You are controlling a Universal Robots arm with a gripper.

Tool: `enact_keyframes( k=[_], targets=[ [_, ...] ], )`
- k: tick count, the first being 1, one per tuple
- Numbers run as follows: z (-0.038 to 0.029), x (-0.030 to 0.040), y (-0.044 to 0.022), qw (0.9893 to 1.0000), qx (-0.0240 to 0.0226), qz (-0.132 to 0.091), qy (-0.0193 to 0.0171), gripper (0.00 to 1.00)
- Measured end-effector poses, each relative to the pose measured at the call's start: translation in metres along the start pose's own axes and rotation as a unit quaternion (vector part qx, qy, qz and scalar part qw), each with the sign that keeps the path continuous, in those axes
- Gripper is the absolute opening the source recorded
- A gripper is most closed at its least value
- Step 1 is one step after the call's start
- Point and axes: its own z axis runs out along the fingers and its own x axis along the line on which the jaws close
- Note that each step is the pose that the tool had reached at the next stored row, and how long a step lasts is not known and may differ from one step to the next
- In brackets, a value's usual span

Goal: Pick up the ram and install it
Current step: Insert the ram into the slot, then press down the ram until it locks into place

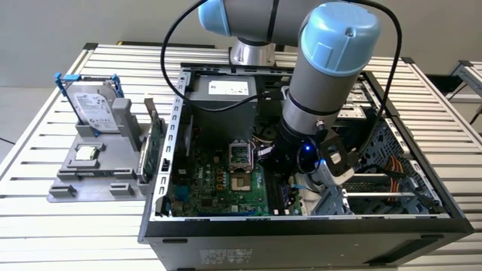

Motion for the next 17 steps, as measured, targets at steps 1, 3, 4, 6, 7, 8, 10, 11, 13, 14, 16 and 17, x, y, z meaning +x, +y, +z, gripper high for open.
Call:
enact_keyframes(
  k=[1,3,4,6,7,8,10,11,13,14,16,17],
  targets=[
    [0.0001,0.0,0.0,1.0,-0.0001,0.0,0.0,0.0],
    [0.0002,0.0,0.0,1.0,-0.0001,0.0,0.0,0.0],
    [0.0002,0.0,0.0,1.0,-0.0001,0.0,0.0,0.0],
    [0.0007,-0.0001,0.0003,1.0,-0.0008,0.0,-0.0001,1.0],
    [0.0006,-0.0001,0.0002,1.0,-0.0005,0.0,-0.0001,1.0],
    [0.0005,0.0,0.0001,1.0,-0.0004,0.0,-0.0001,1.0],
    [-0.0002,0.0,0.0,1.0,0.0,0.0,0.0,1.0],
    [-0.0022,0.0,0.0,1.0,-0.0001,0.0,0.0,1.0],
    [-0.0086,0.0,0.0001,1.0,0.0,0.0,0.0001,1.0],
    [-0.0121,0.0,0.0001,1.0,0.0,0.0,0.0003,1.0],
    [-0.0206,-0.0001,0.0002,1.0,0.0,0.0,0.0007,1.0],
    [-0.0235,0.0,0.0002,1.0,-0.0001,0.0,0.0009,1.0]
  ],
)
